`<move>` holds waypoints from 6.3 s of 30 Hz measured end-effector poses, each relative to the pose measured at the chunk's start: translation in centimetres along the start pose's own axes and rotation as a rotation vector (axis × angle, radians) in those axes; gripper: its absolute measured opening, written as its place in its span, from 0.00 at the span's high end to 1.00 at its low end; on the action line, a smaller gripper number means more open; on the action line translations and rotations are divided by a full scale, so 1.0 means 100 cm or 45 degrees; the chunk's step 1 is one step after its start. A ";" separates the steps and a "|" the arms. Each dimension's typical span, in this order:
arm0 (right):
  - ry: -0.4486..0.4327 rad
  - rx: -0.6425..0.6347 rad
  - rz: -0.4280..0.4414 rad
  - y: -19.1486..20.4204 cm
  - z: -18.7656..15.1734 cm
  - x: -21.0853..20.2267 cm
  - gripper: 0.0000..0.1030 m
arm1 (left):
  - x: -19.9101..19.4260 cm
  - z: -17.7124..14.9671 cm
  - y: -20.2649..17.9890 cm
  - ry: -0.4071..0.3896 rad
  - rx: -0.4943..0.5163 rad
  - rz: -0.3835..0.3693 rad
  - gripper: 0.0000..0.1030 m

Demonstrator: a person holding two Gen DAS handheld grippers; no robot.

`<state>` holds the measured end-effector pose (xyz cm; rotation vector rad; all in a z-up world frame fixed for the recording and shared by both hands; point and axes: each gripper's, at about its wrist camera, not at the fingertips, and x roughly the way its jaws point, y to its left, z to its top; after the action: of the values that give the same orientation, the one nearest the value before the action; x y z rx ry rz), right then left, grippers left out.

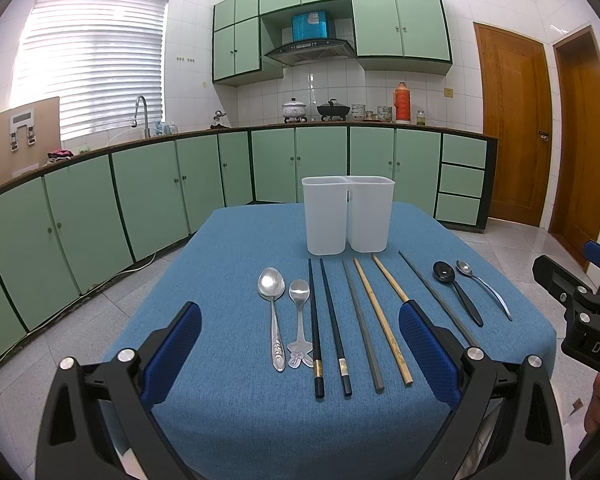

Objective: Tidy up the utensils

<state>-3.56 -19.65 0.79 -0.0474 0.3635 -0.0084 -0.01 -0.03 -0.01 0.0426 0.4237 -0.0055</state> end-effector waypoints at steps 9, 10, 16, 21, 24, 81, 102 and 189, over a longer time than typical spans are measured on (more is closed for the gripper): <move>-0.002 0.001 -0.001 0.000 0.000 0.000 0.05 | 0.000 0.000 0.000 -0.001 -0.002 0.000 0.06; -0.002 0.000 -0.001 0.000 0.000 0.000 0.05 | 0.000 0.000 0.000 -0.001 0.000 0.000 0.06; -0.002 0.001 0.000 0.000 0.000 0.000 0.05 | 0.000 0.000 0.000 -0.002 0.001 0.001 0.06; -0.003 0.002 0.000 0.000 -0.001 0.000 0.05 | 0.000 0.000 0.000 -0.001 0.000 0.000 0.06; -0.003 0.001 -0.001 0.000 -0.001 0.000 0.05 | 0.000 0.000 0.000 -0.001 0.001 0.000 0.06; 0.129 -0.044 -0.064 -0.024 0.013 0.099 0.05 | 0.105 0.020 0.048 0.204 -0.028 0.075 0.06; 0.654 -0.042 0.052 -0.064 0.000 0.251 0.50 | 0.233 0.033 0.055 0.525 -0.046 0.076 0.22; 0.154 0.076 0.346 0.022 0.144 0.332 0.73 | 0.299 0.182 0.010 -0.268 -0.056 -0.169 0.65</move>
<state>32.62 -17.32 2.29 0.0625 0.4881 0.2476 34.78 0.26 4.33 -0.0293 0.2157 -0.1308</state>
